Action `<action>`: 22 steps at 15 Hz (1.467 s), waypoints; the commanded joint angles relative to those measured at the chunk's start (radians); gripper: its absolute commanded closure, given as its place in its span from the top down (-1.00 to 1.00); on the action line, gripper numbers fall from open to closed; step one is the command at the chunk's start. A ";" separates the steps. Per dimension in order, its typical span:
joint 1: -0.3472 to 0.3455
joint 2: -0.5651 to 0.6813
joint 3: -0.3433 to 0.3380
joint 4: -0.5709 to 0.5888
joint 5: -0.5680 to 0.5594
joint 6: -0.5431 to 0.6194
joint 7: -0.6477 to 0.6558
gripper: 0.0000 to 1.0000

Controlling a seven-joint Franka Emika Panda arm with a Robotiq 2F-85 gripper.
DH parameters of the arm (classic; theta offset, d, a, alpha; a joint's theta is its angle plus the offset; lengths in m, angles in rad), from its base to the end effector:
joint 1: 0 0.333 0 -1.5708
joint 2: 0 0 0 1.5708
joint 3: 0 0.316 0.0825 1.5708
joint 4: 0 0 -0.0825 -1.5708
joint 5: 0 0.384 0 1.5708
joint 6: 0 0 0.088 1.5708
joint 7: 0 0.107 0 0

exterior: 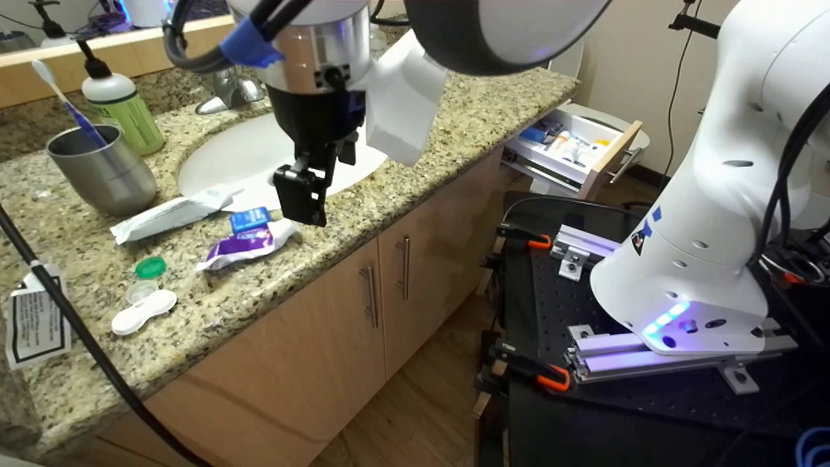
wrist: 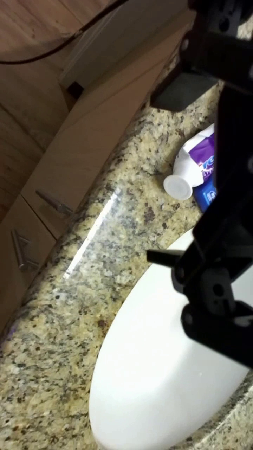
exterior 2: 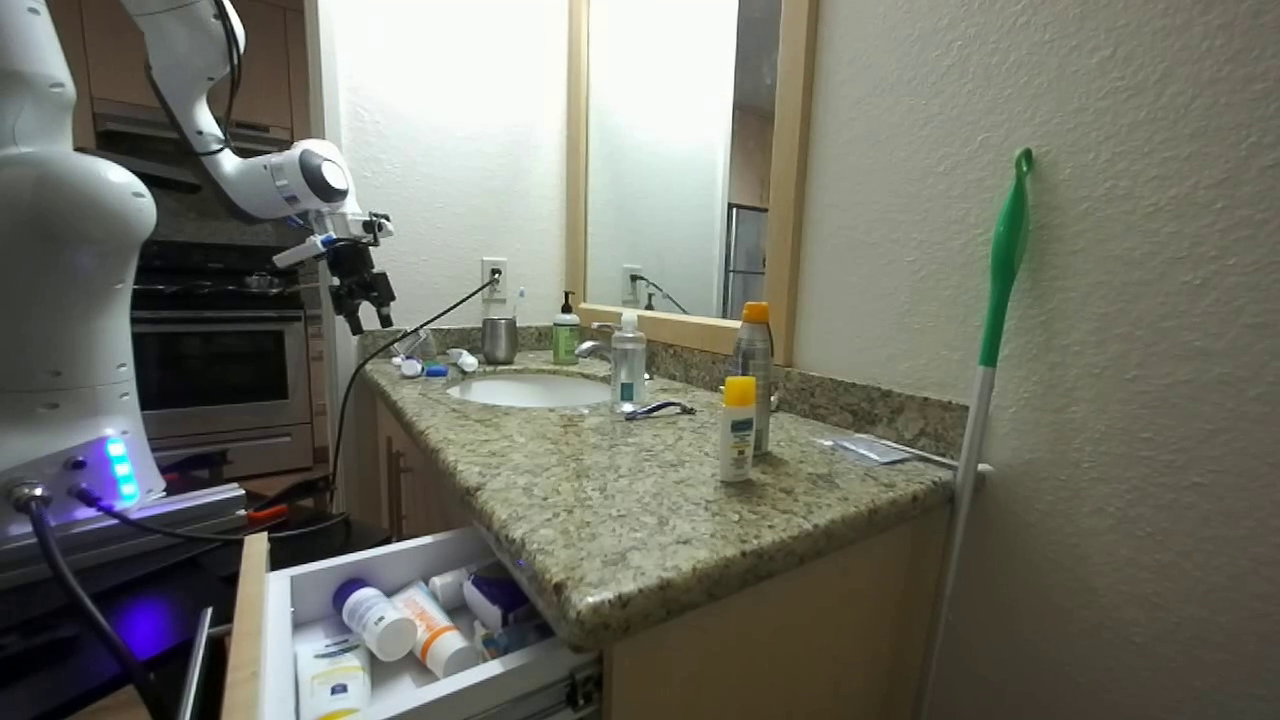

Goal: Move the purple tube of tooth paste to the right, move the blue object to the right, move the white tube to the right, remove the toothbrush from the silver cup and place it on the right side of the counter

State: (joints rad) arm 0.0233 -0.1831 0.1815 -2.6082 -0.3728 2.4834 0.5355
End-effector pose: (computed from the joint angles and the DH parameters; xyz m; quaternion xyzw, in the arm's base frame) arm 0.4228 0.0876 0.3201 0.9905 -0.0209 0.0713 0.1156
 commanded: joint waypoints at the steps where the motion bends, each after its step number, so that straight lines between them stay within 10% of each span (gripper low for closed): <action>1: 0.001 -0.002 0.001 0.001 0.004 -0.002 -0.003 1.00; 9: -0.136 0.163 0.212 0.157 -0.670 0.084 0.477 1.00; 15: -0.113 0.244 0.199 0.184 -0.638 0.080 0.427 1.00; 16: -0.034 0.221 0.103 0.150 -0.593 0.179 0.352 1.00; 19: -0.123 0.229 0.093 0.119 -0.581 0.408 0.148 1.00; 22: -0.071 0.297 -0.037 0.100 -0.547 0.525 -0.074 1.00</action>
State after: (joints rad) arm -0.0597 0.0701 0.2223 -2.4726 -0.9630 2.9072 0.6563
